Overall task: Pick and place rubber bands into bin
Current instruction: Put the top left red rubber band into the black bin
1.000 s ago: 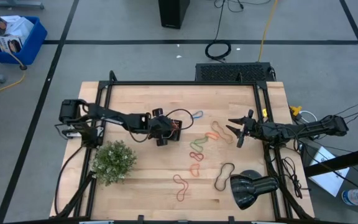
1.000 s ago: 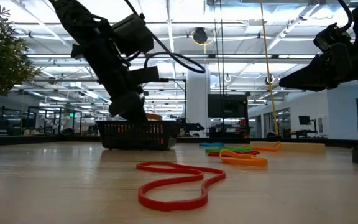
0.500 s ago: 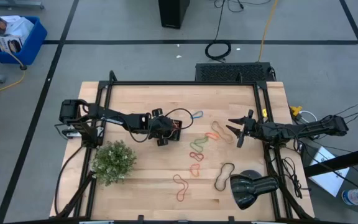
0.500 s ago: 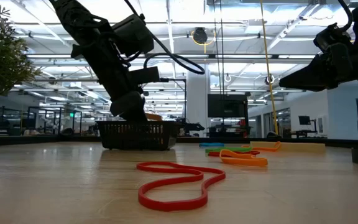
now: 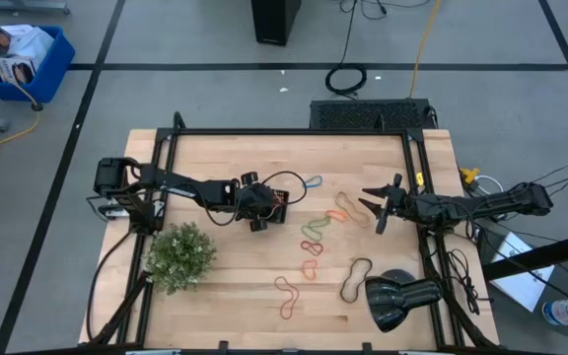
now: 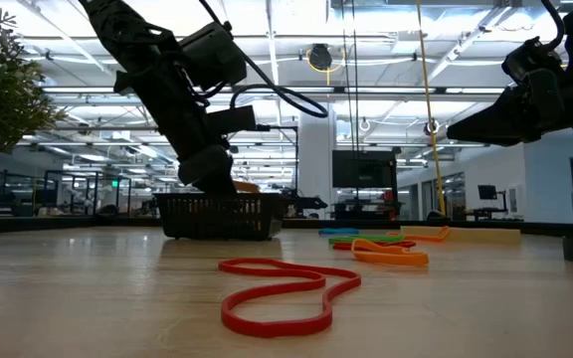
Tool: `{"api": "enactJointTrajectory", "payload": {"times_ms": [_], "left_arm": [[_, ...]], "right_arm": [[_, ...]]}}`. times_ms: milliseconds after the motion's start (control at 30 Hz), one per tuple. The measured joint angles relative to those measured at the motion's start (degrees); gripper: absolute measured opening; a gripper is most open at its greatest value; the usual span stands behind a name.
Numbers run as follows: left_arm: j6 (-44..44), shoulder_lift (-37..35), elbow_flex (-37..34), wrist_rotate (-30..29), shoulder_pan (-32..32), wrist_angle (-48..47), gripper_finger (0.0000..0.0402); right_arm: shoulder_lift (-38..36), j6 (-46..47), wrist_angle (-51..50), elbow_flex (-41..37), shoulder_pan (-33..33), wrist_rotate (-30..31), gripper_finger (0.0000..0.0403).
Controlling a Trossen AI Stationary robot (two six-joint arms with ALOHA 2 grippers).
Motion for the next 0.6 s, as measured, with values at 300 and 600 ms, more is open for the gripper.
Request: {"api": "enactJointTrajectory", "payload": {"times_ms": [300,600], "left_arm": [[1.0,0.0,0.0,-0.2,-0.1,1.9,0.0165],[0.9,-2.9,0.0,0.0,0.0,-0.9,0.0214]], "right_arm": [[0.0,-0.1,0.0,0.0,0.0,0.0,0.0141],[0.0,-0.2,-0.1,0.0,0.0,0.0,0.0141]]}}
